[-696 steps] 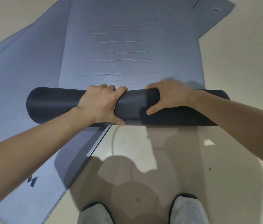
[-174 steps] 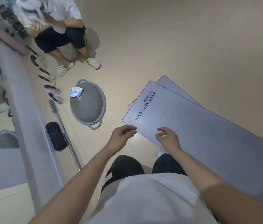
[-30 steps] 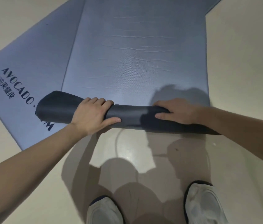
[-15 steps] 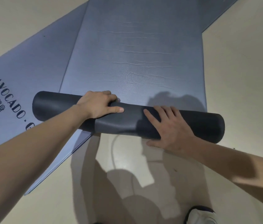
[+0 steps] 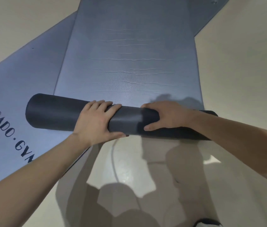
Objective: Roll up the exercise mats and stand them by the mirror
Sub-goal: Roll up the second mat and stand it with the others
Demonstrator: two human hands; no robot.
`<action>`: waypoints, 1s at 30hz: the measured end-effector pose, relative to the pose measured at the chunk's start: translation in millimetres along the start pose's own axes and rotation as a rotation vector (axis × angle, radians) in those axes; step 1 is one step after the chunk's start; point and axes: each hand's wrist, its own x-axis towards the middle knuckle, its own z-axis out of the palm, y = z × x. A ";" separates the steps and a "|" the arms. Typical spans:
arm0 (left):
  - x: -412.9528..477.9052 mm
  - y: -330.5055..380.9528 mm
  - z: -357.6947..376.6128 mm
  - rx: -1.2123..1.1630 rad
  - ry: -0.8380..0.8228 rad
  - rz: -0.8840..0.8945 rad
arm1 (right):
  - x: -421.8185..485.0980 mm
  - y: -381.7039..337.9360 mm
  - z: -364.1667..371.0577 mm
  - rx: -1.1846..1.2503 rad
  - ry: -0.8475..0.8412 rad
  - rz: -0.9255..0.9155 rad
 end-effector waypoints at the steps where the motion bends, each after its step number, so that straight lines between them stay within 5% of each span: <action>1: 8.8 -4.2 -4.5 0.008 -0.038 0.004 | 1.7 -0.1 -5.4 -0.005 -0.005 0.027; 6: 46.1 -22.4 -16.0 0.047 -0.177 0.025 | -11.4 -6.7 -2.4 -0.292 0.262 0.122; 14: 65.0 -7.8 -51.8 0.045 -0.327 -0.045 | -25.9 -7.2 5.4 -0.494 0.300 0.088; 19: 40.7 19.1 -52.2 -0.126 -0.459 -0.068 | -62.2 -4.3 3.1 -0.288 0.161 0.036; 25: -1.7 48.2 -49.1 -0.594 -0.875 -0.164 | -86.3 4.8 18.9 0.127 -0.205 0.029; 27: -20.1 55.5 -46.6 -0.529 -0.814 -0.141 | -86.1 6.4 29.0 0.169 -0.242 0.012; 30: -49.7 58.8 -41.2 -0.272 -0.418 -0.010 | -81.0 9.3 31.0 0.213 -0.256 0.008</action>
